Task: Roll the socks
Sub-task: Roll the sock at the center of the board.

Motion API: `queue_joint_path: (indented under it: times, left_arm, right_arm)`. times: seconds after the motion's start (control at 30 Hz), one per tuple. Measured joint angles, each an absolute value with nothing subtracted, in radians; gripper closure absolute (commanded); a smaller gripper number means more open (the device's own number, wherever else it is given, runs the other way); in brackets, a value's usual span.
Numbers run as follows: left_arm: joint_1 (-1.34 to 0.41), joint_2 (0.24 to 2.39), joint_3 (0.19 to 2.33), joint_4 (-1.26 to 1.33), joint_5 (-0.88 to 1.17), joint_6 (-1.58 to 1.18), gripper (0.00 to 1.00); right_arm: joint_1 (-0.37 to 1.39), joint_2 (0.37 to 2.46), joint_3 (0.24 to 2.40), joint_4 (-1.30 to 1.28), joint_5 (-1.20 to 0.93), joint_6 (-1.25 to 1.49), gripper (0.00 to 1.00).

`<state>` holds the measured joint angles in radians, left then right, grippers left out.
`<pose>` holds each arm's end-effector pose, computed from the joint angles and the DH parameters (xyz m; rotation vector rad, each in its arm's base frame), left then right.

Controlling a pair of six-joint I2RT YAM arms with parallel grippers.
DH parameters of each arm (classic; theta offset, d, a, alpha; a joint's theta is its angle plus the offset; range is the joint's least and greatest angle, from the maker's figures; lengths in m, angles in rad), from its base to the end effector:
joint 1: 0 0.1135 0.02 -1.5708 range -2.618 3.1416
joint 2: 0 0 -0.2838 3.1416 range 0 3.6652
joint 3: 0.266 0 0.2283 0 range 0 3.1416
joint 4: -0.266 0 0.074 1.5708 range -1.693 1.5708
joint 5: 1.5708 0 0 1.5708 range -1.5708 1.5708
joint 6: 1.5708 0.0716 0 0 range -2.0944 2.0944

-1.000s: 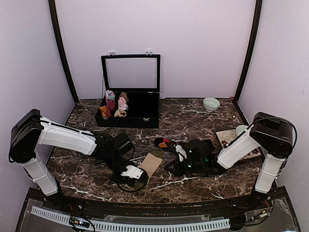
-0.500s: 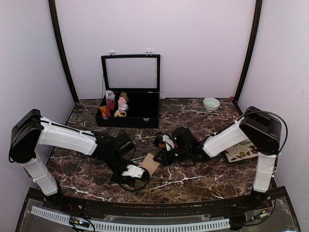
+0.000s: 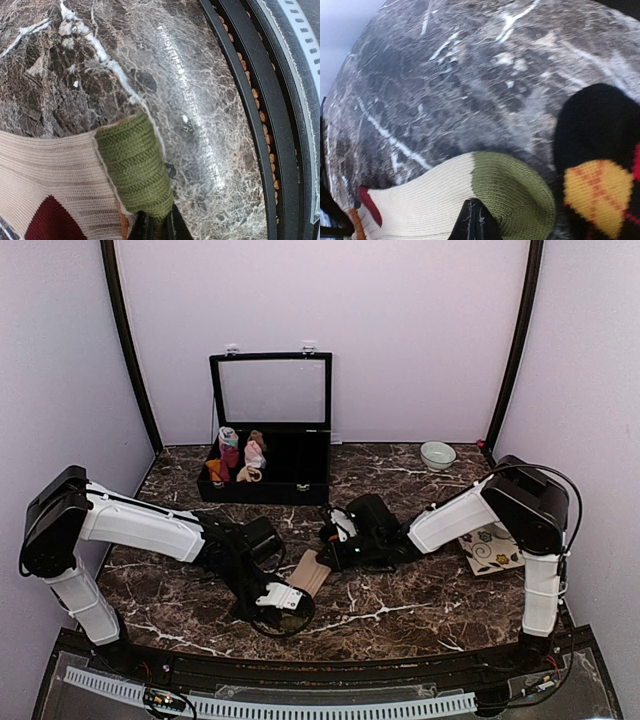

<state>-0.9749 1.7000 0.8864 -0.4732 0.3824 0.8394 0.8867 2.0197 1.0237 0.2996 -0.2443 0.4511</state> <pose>0.1411 -0.2557 0.1413 2.2780 1.6818 -0.5740 0.2541 0.3390 0.1249 -0.6623 2.3464 0.9399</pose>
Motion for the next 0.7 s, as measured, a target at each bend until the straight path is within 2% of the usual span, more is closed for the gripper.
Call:
queue_joint_path:
  times: [0.2, 0.33, 0.53, 0.7]
  left_arm:
    - [-0.988, 1.716, 0.908, -0.492, 0.385, 0.805, 0.99]
    - [-0.988, 1.729, 0.918, -0.496, 0.410, 0.782, 0.99]
    - [-0.991, 1.776, 0.953, -0.526, 0.494, 0.756, 0.99]
    - [-0.991, 1.831, 1.003, -0.581, 0.569, 0.753, 0.99]
  right_arm:
    - [0.872, 2.006, 1.030, 0.276, -0.138, 0.450, 0.99]
    - [0.873, 1.934, 0.922, 0.330, -0.098, 0.439, 0.86]
    - [0.928, 1.728, 0.717, 0.457, -0.068, 0.344, 0.74]
    - [1.057, 1.514, 0.517, 0.547, -0.046, 0.275, 0.70]
